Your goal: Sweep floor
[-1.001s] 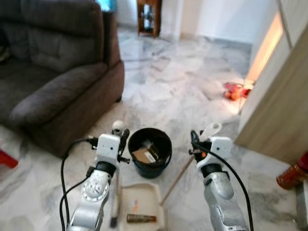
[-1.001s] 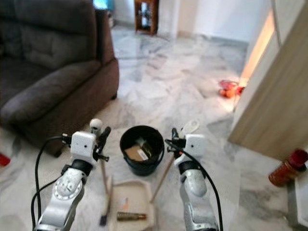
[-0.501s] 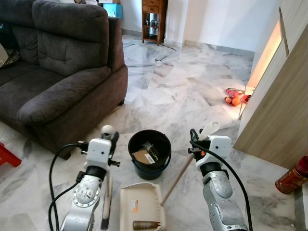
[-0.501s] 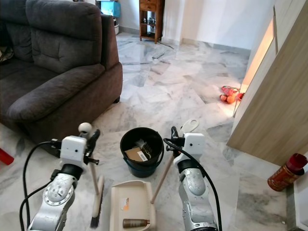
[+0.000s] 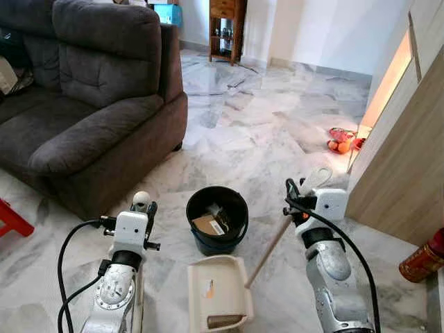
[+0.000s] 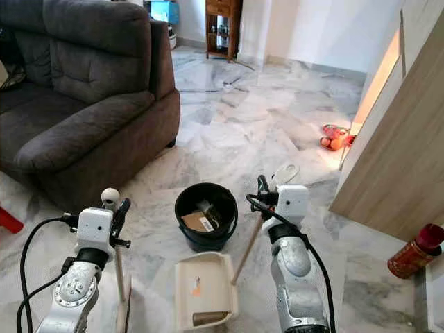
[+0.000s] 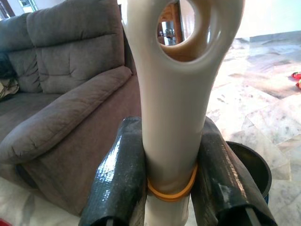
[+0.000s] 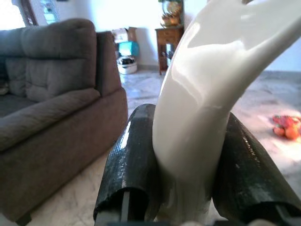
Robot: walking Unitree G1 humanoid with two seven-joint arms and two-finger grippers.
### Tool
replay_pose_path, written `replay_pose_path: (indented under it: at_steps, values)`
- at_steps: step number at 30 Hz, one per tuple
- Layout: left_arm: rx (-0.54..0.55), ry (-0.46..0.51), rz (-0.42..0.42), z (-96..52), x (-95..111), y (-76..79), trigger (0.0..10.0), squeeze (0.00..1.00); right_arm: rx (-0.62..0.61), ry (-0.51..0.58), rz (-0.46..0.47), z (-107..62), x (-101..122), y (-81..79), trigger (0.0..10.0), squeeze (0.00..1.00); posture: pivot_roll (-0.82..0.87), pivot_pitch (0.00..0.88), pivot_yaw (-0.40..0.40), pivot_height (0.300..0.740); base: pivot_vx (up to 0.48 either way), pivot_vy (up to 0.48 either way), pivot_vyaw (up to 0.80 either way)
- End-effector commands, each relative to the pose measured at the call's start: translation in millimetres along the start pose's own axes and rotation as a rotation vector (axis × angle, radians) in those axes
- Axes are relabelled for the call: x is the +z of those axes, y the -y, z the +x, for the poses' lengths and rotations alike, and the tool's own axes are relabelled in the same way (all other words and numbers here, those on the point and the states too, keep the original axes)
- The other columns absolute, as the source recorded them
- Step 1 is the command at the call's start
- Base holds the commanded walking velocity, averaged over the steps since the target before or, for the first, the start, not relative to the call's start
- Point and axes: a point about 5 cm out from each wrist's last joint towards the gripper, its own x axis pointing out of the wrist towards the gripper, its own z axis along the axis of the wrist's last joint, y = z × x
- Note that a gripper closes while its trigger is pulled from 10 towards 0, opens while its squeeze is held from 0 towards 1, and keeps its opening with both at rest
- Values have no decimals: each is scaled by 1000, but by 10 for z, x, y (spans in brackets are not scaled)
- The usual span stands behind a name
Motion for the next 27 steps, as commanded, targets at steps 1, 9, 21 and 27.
replay_pose_path:
  at_steps: [1,9,21,27]
  values:
    - [3,41,30,25,48,-26,10000,0,25,67,2,28,185,-26,10000,0,102,19,-7,740,0,0,0]
    - [6,36,35,27,28,-47,10000,0,103,30,-52,-11,332,-54,10000,0,98,17,-4,740,0,0,0]
    - [-4,40,35,52,20,-37,10000,0,129,82,-38,73,776,-118,10000,0,95,9,2,740,0,0,0]
    - [-4,42,32,59,25,-37,10000,0,151,93,-38,75,872,-177,10000,0,96,9,2,740,0,0,0]
